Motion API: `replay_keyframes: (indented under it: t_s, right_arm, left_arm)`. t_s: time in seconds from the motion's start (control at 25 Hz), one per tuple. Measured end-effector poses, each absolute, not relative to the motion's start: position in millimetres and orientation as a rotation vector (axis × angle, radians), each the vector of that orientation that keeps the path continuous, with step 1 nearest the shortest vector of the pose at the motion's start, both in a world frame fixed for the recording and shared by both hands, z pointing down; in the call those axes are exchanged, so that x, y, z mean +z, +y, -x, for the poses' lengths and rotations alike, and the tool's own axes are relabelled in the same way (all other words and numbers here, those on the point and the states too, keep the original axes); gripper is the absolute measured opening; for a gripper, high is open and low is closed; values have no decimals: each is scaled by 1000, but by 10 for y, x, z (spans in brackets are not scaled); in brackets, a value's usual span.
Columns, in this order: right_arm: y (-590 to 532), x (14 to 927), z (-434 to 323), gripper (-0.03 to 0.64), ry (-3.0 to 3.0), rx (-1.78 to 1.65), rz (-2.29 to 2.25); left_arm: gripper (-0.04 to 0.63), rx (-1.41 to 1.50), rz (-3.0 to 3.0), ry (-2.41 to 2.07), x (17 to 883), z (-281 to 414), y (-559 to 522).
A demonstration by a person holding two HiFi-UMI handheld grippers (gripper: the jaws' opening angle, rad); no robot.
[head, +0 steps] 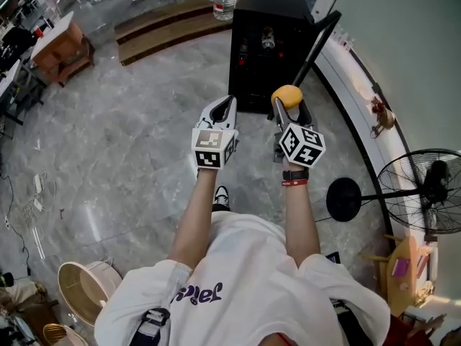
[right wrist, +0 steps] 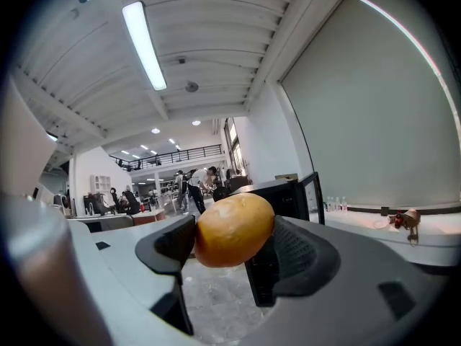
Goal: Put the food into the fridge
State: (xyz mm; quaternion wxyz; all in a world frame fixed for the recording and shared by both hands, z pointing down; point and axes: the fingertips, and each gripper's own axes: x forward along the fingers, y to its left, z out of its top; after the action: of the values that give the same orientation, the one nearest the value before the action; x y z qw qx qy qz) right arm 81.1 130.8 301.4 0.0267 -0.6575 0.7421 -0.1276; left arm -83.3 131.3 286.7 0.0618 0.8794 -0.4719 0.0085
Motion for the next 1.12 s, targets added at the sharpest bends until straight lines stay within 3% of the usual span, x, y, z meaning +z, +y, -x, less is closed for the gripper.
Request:
replay_keyframes:
  t_s: [1.12]
  right_arm:
    - [-639, 3351, -341, 354, 2306, -425, 2072]
  left_arm:
    - [17, 54, -2651, -1263, 3313, 1074, -612]
